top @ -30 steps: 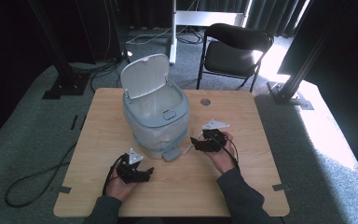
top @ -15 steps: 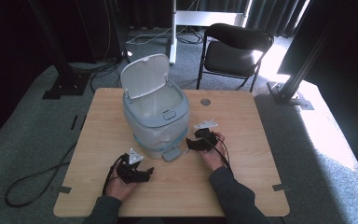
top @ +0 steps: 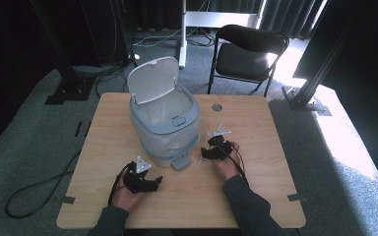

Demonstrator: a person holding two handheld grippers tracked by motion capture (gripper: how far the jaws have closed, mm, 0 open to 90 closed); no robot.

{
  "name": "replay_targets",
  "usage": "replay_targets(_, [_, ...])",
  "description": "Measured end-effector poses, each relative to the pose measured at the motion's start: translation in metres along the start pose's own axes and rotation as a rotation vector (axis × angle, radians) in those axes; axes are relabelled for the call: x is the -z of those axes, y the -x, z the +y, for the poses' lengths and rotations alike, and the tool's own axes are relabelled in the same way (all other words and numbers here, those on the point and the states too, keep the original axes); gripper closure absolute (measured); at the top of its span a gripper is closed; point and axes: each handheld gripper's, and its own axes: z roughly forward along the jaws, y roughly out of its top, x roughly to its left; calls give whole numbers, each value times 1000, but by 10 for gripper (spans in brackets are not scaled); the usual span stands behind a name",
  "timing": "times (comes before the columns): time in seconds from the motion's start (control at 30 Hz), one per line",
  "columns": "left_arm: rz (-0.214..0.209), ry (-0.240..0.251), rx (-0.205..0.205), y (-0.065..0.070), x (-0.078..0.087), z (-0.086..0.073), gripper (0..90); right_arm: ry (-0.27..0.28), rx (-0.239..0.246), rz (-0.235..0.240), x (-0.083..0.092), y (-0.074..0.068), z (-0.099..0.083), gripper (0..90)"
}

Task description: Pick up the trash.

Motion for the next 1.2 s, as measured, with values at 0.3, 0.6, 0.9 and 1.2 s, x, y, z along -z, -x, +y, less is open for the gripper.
replay_targets(0.3, [1, -1, -1, 0, 0, 0, 180, -43, -5, 6, 11, 13, -3, 545])
replay_targets(0.6, [0, 0, -1, 0, 0, 0, 180, -122, -2, -21, 13, 18, -5, 638])
replay_targets(0.9, [0, -1, -1, 0, 0, 0, 180, -153, -25, -8, 14, 25, -7, 711])
replay_targets(1.2, [-1, -1, -1, 0, 0, 0, 180, -156, -45, -20, 15, 27, -7, 788])
